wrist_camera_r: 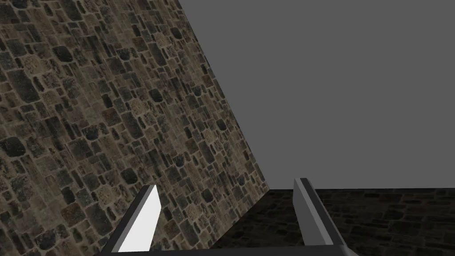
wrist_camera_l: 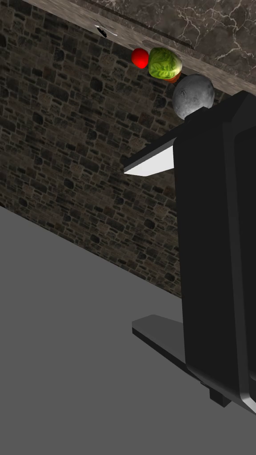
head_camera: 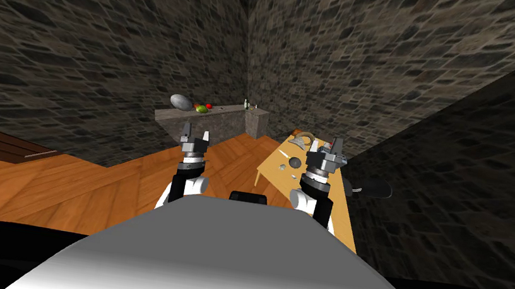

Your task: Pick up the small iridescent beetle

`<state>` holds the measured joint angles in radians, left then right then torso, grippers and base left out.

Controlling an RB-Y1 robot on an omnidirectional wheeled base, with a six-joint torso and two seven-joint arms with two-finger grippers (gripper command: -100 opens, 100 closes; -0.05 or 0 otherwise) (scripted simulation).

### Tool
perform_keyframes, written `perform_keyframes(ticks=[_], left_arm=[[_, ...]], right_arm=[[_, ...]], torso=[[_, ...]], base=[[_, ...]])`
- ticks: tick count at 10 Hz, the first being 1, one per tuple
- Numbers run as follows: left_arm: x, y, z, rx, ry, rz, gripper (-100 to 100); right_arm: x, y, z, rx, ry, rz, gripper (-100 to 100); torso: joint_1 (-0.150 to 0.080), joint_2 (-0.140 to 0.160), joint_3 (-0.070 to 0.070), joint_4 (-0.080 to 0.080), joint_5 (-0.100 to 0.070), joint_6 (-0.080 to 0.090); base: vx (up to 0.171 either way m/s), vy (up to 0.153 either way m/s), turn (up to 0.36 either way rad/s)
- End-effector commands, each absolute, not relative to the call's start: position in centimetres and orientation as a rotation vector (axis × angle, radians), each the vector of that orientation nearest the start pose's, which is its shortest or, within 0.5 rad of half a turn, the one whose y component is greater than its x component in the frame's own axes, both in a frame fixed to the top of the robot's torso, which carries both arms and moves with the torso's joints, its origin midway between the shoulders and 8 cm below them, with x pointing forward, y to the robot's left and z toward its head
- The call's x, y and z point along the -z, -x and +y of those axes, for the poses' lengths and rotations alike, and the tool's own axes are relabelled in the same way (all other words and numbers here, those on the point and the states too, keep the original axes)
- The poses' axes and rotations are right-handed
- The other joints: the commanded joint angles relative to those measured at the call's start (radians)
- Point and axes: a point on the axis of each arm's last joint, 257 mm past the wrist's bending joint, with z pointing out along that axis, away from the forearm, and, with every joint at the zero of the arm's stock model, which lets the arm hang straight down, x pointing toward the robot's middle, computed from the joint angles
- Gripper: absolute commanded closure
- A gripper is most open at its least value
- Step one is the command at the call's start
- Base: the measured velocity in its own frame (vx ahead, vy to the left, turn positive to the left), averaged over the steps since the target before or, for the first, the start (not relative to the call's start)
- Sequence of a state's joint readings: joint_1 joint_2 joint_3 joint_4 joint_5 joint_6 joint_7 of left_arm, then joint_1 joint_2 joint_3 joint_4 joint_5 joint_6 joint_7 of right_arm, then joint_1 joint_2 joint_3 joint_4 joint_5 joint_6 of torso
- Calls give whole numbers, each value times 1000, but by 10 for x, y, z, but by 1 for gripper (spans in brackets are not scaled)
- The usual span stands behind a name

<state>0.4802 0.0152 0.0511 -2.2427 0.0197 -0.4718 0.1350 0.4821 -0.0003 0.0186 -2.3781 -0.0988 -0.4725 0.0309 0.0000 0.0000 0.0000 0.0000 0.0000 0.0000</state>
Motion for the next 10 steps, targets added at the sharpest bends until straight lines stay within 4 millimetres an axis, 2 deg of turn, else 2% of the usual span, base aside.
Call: perform_keyframes(ticks=[1, 3, 6, 7, 8, 9, 10], left_arm=[[-10, -354, 299, 1384, 745, 600, 0], [-10, -354, 299, 1384, 745, 600, 0], [-10, -354, 299, 1384, 745, 600, 0], [-10, -354, 299, 1384, 745, 600, 0], [-10, -354, 299, 1384, 745, 600, 0], [-10, -354, 299, 1384, 745, 600, 0], [-10, -354, 299, 1384, 745, 600, 0]], right_arm=[[-57, -333, -277, -1428, -664, 535, -100], [-42, -340, -277, -1473, -706, 573, -100], [-33, -344, -278, -1520, -746, 586, -100], [-21, -349, -280, -1545, -784, 605, -100], [-21, -349, -280, -1556, -789, 602, -100], [-9, -353, -283, -1576, -830, 622, -100], [-9, -353, -283, -1594, -839, 616, -100]], torso=[[0, 0, 0, 0, 0, 0], [-1, 1, 0, 0, 0, 0], [-2, 1, 0, 0, 0, 0], [-1, 0, 0, 0, 0, 0], [-1, 0, 0, 0, 0, 0], [-1, 1, 0, 0, 0, 0], [-1, 1, 0, 0, 0, 0]], base=[[-8, -8, 125], [-11, -22, 119], [-10, -16, 64], [-10, -12, 97], [-8, -12, 59], [-9, -14, 108], [-8, -14, 66]])
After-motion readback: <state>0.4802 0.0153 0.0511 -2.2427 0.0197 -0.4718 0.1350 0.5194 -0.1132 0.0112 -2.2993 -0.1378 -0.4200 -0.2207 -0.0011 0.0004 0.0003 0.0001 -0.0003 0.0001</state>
